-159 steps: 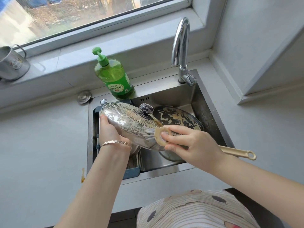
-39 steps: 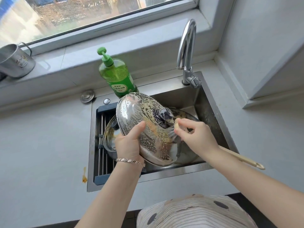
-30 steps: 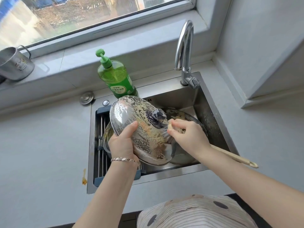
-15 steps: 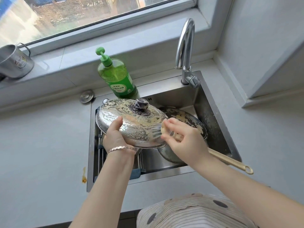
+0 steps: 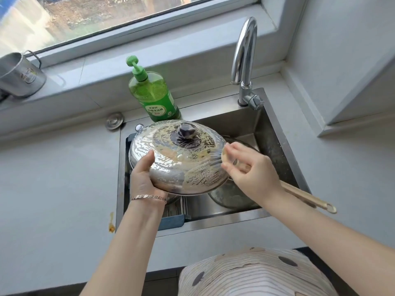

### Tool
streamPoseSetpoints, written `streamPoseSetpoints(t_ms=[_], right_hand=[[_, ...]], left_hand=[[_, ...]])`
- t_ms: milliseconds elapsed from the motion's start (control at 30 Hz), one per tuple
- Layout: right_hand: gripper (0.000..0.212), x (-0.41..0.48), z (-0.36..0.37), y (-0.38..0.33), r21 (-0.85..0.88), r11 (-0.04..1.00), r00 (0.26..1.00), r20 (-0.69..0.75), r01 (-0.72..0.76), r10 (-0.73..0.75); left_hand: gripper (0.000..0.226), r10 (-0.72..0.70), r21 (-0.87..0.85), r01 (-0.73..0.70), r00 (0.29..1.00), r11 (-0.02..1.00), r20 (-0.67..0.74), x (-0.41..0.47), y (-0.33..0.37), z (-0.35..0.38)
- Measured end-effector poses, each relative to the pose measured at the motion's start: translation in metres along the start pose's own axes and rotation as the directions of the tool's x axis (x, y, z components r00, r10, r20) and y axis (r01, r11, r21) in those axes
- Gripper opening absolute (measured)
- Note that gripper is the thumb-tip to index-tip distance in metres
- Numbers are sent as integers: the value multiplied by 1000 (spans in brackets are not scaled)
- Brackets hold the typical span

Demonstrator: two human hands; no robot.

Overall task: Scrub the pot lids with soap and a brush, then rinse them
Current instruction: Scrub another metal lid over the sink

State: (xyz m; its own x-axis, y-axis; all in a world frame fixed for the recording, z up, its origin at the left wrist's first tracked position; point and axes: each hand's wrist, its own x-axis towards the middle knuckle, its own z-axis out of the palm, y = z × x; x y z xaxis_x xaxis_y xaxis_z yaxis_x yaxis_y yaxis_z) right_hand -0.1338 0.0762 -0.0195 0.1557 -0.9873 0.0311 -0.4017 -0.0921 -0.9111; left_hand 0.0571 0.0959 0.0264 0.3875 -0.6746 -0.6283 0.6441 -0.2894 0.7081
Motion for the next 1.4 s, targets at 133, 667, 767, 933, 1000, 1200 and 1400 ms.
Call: streamPoseSetpoints(t_ms=[133, 667, 767, 933, 1000, 1200, 1400], right_hand=[[39, 6, -12, 8, -39, 999, 995, 94, -21, 25], [38, 16, -16, 11, -63, 996, 964, 253, -69, 83], [38, 30, -25, 17, -122, 978, 970, 156, -168, 186], [37, 20, -18, 11, -112, 993, 963, 260, -45, 73], [37, 26, -22, 18, -164, 978, 968, 192, -128, 159], [39, 21, -19, 15, -159, 986, 970, 227, -51, 87], [33, 54, -29, 39, -12, 944, 944, 17, -329, 329]], left_hand=[[37, -18, 65, 11, 993, 998, 115, -1, 4, -1], [14, 1, 229, -48, 980, 972, 198, 5, 18, -4], [32, -40, 245, -20, 971, 969, 236, 4, 18, -5], [51, -57, 272, -4, 975, 962, 216, 8, 18, -11], [46, -78, 275, 9, 967, 961, 242, 7, 17, -12], [54, -107, 293, 32, 963, 956, 246, 6, 18, -13], [38, -89, 196, 37, 961, 980, 261, -2, 22, -5]])
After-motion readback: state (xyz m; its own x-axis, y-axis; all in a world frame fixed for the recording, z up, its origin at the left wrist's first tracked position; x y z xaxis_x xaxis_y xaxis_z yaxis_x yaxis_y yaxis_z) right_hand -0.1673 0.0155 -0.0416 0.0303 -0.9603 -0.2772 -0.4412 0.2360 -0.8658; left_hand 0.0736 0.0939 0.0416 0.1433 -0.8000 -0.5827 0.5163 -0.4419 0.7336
